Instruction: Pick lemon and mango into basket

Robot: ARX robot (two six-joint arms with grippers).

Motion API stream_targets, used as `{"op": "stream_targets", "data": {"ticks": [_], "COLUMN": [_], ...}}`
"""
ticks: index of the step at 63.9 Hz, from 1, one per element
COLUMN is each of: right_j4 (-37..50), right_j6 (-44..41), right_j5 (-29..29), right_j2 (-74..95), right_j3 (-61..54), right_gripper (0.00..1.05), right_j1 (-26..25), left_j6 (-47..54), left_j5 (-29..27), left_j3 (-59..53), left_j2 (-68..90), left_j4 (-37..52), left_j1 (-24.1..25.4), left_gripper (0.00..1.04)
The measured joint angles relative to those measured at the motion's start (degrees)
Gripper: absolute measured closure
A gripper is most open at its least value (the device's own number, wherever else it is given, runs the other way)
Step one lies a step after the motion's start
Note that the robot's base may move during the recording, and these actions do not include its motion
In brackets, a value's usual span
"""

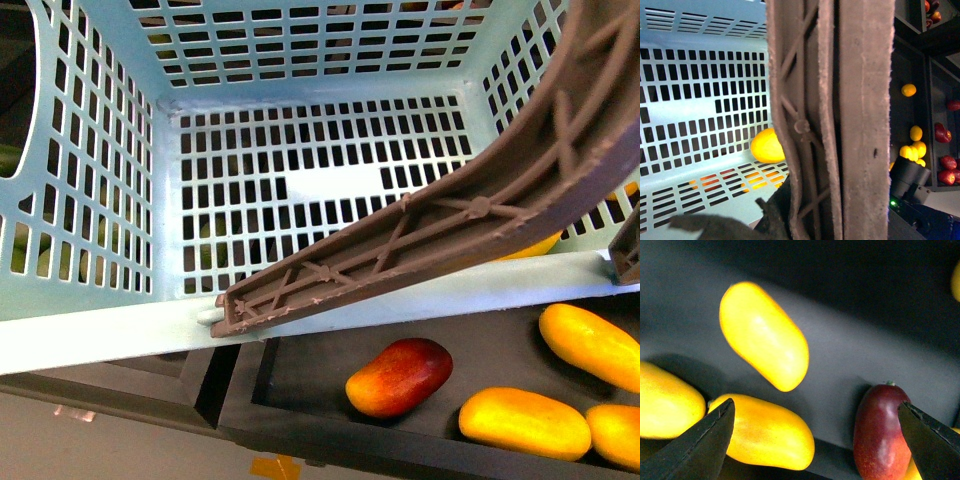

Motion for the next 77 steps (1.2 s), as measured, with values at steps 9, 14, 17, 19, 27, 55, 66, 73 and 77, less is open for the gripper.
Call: {"op": "stream_targets", "data": {"ticks": [9, 14, 17, 19, 27, 55, 66, 73, 77], "right_j4": [-2.0, -3.7, -4.5, -4.5, -4.7, -7.1, -7.1, -7.1, -7.0], "right_j6": [-6.6, -8.9, -10.5, -11.4, -13.0, -12.7, -10.9, -9.0, -8.2], "right_j5": [-0.8, -0.8, -0.6, -0.6, -0.4, 0.2, 0.5, 0.5, 0.5], "right_j2": [6.8, 9.2, 10.4, 11.5, 15.0, 24.1, 27.1, 29.2, 29.9], "right_j3": [3.8, 6.0, 7.2, 7.9, 10.9, 21.7, 24.6, 26.2, 26.7], "right_gripper": [0.09, 0.09, 0.09, 0.09, 0.09, 0.09, 0.09, 0.09, 0.09], "right_j1": [2.9, 4.2, 4.8, 5.2, 6.5, 8.2, 8.5, 9.0, 9.2], "left_j6": [0.0, 0.1, 0.0, 0.0, 0.0, 0.0, 0.0, 0.0, 0.0], "left_j5": [-0.3, -0.7, -0.8, -0.9, -0.9, -0.6, -0.7, -0.7, -0.7], "left_j3": [0.0, 0.0, 0.0, 0.0, 0.0, 0.0, 0.0, 0.0, 0.0], "left_j2": [0.0, 0.0, 0.0, 0.0, 0.0, 0.0, 0.0, 0.0, 0.0], "left_j4": [0.0, 0.0, 0.0, 0.0, 0.0, 0.0, 0.0, 0.0, 0.0], "left_j1": [0.0, 0.0, 0.0, 0.0, 0.0, 0.0, 0.0, 0.0, 0.0], "left_gripper": [0.90, 0.90, 0.90, 0.90, 0.90, 0.90, 0.90, 0.90, 0.90]}}
